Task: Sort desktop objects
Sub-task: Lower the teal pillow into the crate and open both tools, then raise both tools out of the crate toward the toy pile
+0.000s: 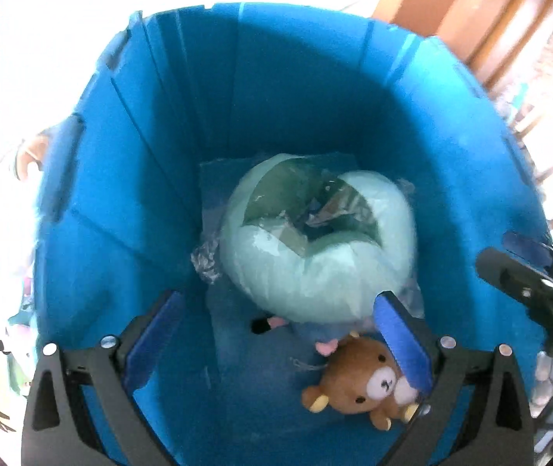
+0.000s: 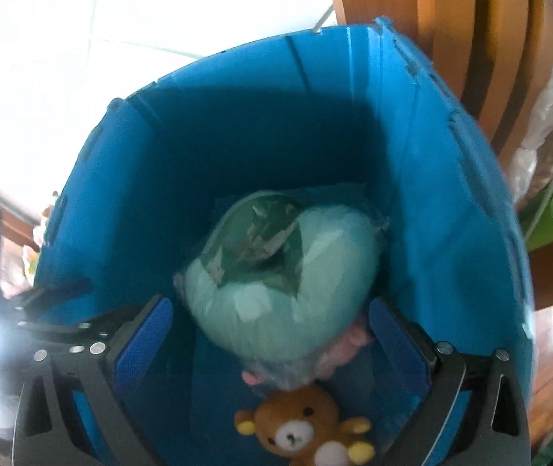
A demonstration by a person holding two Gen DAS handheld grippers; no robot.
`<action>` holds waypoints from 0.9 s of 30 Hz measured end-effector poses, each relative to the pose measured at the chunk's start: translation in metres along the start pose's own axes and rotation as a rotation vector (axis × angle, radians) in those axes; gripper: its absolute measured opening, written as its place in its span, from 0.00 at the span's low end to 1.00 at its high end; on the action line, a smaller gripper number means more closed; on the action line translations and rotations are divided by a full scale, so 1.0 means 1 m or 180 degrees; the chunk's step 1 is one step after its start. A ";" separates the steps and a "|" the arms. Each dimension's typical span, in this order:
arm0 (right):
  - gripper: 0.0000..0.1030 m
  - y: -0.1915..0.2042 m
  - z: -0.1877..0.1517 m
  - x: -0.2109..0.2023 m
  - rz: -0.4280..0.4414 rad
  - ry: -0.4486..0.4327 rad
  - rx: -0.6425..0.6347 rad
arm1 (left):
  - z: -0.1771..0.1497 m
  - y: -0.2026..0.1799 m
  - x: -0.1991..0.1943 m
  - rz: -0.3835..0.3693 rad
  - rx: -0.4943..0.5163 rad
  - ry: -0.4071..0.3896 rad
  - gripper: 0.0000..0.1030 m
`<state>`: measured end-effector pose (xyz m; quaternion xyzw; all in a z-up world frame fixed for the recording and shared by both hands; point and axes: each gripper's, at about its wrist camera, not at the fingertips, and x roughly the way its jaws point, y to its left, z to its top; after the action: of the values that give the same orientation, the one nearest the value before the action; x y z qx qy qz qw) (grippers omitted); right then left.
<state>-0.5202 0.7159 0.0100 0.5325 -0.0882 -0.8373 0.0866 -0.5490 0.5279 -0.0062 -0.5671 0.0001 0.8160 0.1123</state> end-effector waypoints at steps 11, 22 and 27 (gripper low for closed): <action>1.00 0.037 -0.058 -0.048 -0.0179 -0.0099 -0.0322 | -0.060 -0.020 -0.054 0.0025 0.0274 -0.0313 0.98; 1.00 0.035 -0.095 -0.057 -0.0248 -0.0098 -0.0311 | -0.107 -0.019 -0.080 0.0116 0.0319 -0.0519 0.98; 1.00 0.040 -0.112 -0.063 -0.0304 -0.0114 -0.0260 | -0.123 -0.013 -0.092 0.0047 0.0371 -0.0554 0.98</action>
<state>-0.3897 0.6864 0.0279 0.5171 -0.0300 -0.8528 0.0666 -0.4020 0.5076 0.0363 -0.4865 0.0420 0.8615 0.1388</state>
